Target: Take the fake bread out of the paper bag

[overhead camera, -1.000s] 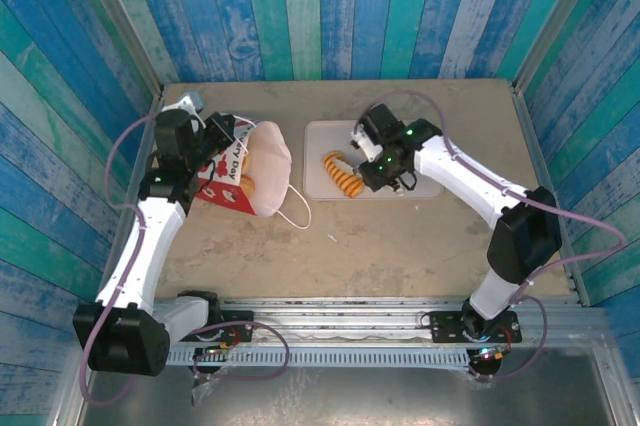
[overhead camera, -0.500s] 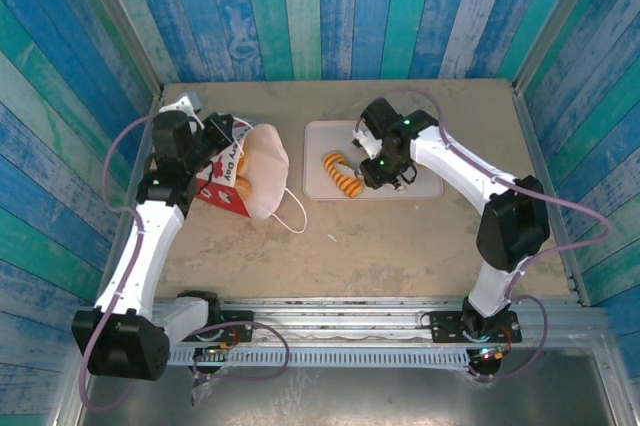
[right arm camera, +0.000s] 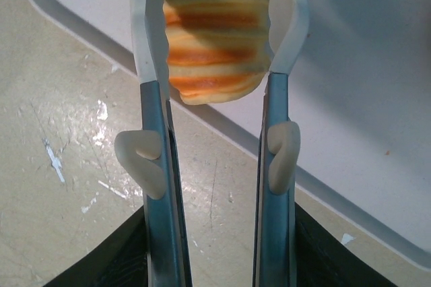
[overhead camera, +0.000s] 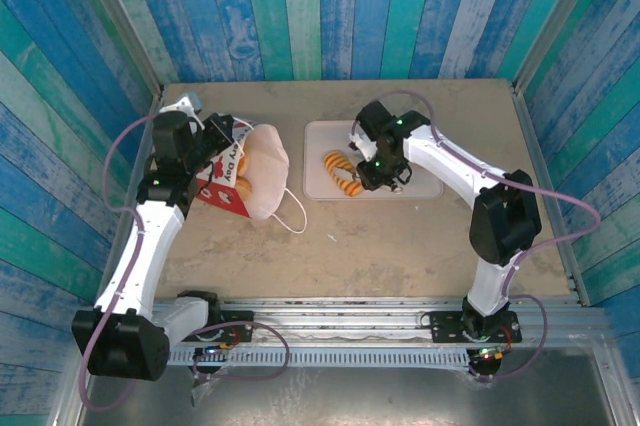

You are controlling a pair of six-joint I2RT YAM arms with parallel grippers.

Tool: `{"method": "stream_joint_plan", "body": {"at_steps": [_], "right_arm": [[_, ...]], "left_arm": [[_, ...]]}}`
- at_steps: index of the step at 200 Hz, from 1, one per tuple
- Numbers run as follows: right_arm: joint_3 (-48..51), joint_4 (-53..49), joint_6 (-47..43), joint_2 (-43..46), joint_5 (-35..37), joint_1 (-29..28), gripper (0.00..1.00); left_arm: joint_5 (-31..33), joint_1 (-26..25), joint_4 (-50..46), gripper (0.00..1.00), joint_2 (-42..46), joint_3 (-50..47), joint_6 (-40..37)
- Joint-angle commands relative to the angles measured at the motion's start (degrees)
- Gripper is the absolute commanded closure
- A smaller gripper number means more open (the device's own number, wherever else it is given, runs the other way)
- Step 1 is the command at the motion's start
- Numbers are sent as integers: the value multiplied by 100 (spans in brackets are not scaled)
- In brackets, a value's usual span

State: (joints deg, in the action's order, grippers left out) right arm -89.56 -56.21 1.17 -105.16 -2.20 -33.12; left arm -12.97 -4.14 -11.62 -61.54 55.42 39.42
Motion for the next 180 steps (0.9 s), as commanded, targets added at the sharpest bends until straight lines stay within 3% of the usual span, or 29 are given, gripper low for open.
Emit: {"method": "stream_joint_plan", "body": {"at_steps": [1, 64, 180], "right_arm": [[-190, 230, 518, -109, 343, 88, 53], [-260, 790, 1907, -227, 256, 333, 53], [-314, 280, 1536, 98, 219, 168, 49]], "left_arm": [[24, 0, 89, 98, 171, -43, -43], [49, 1, 63, 98, 259, -83, -47], [32, 1, 125, 98, 230, -172, -70]]}}
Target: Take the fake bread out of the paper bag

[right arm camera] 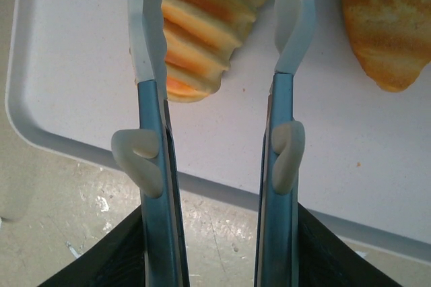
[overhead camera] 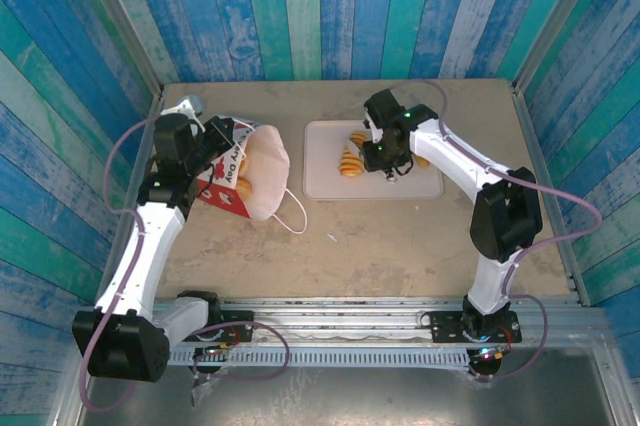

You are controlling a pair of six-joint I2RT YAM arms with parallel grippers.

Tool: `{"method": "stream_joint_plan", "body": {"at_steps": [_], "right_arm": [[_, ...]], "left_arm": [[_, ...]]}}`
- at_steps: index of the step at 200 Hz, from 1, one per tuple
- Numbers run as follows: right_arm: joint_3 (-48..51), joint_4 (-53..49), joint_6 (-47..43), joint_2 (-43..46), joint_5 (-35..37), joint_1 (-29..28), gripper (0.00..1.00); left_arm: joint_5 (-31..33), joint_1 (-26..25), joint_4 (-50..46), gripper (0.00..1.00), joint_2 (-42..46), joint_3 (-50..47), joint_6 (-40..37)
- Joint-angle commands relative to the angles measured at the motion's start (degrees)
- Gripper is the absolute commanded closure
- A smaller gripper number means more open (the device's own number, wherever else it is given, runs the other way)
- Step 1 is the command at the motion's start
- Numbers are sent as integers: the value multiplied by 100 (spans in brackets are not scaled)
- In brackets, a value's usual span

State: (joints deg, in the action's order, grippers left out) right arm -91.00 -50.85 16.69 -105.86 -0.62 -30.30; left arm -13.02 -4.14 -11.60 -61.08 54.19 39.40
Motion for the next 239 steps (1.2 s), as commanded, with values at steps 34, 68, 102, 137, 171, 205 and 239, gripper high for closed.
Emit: {"method": "stream_joint_plan", "body": {"at_steps": [34, 68, 102, 137, 171, 205, 239], "right_arm": [[-314, -450, -78, -58, 316, -324, 47], [-410, -585, -98, -244, 673, -362, 47], [-476, -658, -239, -377, 715, -341, 49], [-659, -860, -554, -582, 707, -261, 54], [-808, -1042, -960, -676, 784, -134, 54], [-896, -1091, -1176, -716, 774, 102, 54], [-990, -1152, -1480, -817, 654, 250, 54]], "left_arm": [[50, 2, 95, 98, 197, -23, -106], [18, 1, 97, 98, 182, -14, -93], [30, 1, 70, 98, 189, 3, -103], [34, 1, 54, 98, 202, 21, -99], [28, 2, 35, 97, 227, 39, -98], [9, 1, 52, 98, 226, 46, -63], [-17, -1, 51, 98, 224, 52, -42]]}}
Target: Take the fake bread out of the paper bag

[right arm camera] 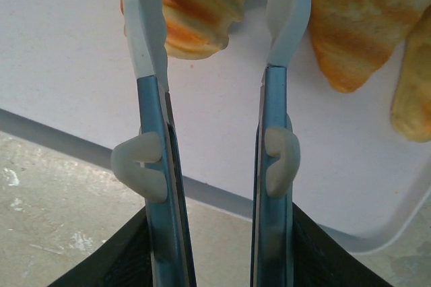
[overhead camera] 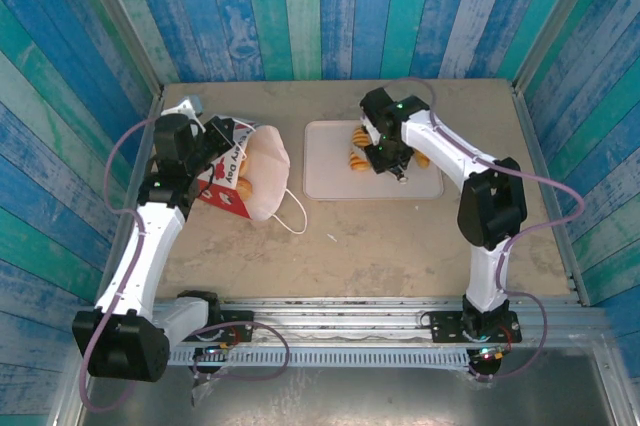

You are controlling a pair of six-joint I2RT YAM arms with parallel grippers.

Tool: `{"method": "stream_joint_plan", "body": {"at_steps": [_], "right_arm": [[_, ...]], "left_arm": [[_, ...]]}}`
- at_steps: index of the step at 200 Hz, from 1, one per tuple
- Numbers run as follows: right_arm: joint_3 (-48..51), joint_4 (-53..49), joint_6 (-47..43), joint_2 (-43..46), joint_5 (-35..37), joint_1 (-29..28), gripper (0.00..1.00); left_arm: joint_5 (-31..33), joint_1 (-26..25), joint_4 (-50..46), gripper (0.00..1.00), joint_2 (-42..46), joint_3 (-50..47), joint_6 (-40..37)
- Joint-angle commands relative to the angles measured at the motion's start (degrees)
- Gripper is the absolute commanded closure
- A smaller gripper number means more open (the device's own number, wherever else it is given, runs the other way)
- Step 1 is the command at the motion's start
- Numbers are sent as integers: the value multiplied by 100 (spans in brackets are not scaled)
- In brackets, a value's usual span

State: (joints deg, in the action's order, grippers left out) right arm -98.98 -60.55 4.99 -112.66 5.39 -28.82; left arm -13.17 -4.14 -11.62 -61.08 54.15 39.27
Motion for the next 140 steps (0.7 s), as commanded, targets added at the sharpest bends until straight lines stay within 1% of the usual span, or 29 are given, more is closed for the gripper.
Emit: {"method": "stream_joint_plan", "body": {"at_steps": [1, 54, 84, 140], "right_arm": [[-197, -183, -317, -140, 52, 103, 54], [-384, -357, -867, -252, 59, 158, 54], [-507, -498, -956, -300, 129, 266, 54], [-500, -523, -1214, -239, -104, 371, 54]], "left_arm": [[-1, 0, 54, 98, 226, 58, -31], [-1, 1, 37, 98, 237, 52, -17], [4, 1, 37, 98, 254, 51, -21], [-40, 1, 62, 98, 194, 98, -10]]}}
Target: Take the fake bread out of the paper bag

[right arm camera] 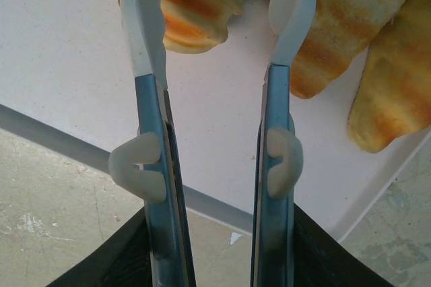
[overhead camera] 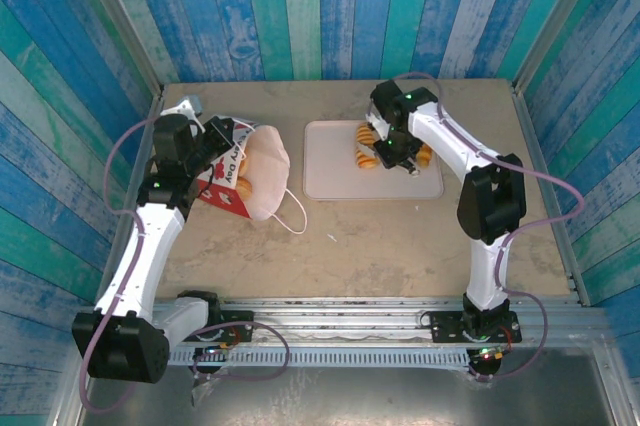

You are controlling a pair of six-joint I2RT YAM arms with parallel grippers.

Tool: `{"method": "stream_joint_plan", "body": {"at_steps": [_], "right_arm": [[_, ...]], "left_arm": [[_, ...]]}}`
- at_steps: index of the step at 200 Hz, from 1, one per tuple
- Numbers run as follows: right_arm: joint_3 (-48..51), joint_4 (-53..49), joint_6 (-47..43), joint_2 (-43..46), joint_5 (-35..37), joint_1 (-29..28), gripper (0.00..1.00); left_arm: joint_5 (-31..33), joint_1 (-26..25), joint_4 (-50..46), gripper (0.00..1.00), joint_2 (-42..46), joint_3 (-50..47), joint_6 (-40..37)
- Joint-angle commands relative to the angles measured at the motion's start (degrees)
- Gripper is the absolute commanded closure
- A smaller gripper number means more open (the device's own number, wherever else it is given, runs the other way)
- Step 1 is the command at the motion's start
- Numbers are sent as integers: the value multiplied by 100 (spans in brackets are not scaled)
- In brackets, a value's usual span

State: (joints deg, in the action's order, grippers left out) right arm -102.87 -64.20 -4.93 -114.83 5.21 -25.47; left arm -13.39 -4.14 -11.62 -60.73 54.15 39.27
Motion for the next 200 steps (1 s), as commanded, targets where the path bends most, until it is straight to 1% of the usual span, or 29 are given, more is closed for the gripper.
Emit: {"method": "stream_joint_plan", "body": {"at_steps": [1, 82, 152, 200], "right_arm": [[-111, -160, -229, -22, -93, 35, 54], [-224, -184, -83, -25, 137, 68, 54], [-234, -144, 180, -40, -7, 78, 54], [-239, -165, 260, -23, 91, 78, 55]], "left_arm": [[-21, 1, 63, 98, 158, 101, -13], [-32, 3, 85, 97, 158, 82, 15], [-68, 1, 133, 97, 131, 56, 31], [-37, 1, 125, 97, 179, 18, 21]]}}
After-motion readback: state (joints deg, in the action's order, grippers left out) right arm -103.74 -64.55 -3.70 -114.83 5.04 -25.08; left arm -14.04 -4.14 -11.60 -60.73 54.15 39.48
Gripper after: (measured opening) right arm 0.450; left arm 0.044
